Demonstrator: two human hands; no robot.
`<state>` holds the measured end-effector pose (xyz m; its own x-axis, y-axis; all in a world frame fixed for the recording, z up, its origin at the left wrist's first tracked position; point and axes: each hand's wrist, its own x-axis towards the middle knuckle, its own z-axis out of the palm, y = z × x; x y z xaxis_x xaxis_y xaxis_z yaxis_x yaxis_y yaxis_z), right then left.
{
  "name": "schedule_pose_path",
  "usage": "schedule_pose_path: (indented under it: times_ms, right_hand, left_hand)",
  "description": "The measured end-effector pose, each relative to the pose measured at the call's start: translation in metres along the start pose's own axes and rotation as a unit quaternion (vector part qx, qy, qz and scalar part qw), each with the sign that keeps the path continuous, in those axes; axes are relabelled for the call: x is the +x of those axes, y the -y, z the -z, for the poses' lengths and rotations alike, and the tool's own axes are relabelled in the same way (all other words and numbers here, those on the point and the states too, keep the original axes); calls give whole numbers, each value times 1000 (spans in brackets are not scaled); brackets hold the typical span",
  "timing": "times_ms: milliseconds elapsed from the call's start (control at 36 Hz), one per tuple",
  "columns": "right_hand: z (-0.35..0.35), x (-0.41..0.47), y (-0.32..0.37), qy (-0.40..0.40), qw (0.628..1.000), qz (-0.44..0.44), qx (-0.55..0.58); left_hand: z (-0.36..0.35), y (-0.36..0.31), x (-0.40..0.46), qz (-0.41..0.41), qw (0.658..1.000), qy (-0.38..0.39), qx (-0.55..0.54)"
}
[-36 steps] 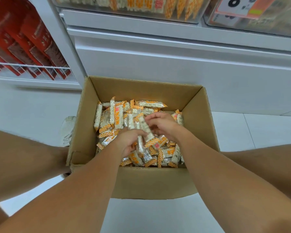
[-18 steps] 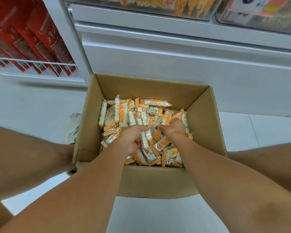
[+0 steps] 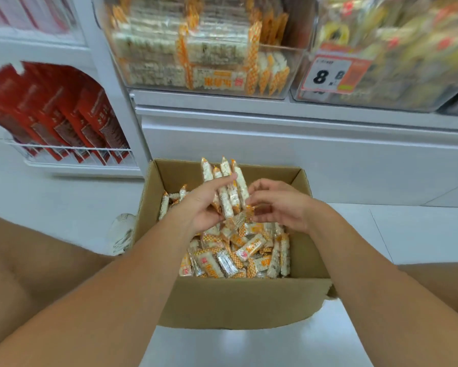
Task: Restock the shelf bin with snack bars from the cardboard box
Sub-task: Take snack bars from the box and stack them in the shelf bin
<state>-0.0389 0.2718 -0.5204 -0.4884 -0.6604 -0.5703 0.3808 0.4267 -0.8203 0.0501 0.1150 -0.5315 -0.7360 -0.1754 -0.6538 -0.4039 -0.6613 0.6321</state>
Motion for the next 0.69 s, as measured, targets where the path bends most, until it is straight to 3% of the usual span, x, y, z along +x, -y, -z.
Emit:
schedule_pose_path:
  times_ms: [139, 222, 306, 361, 472, 694]
  right_hand:
    - [8, -33, 72, 44, 996, 64, -33]
    - [13, -55, 127, 65, 982, 76, -160]
    - [4, -71, 166, 5, 929, 161, -334]
    - [-8, -74, 176, -26, 889, 240, -389]
    - [-18, -64, 183, -88, 847, 304, -427]
    - [-2, -28, 222, -187, 831, 379, -361]
  left_hand:
    - [-27, -59, -38, -57, 993, 35, 101]
    - [-40, -98, -66, -74, 991, 5, 109]
    - [-56, -132, -90, -102, 988, -18, 115]
    - [-67, -146, -98, -108, 988, -5, 107]
    - [-84, -160, -98, -103, 991, 30, 76]
    - [-100, -195, -64, -98, 992, 75, -4]
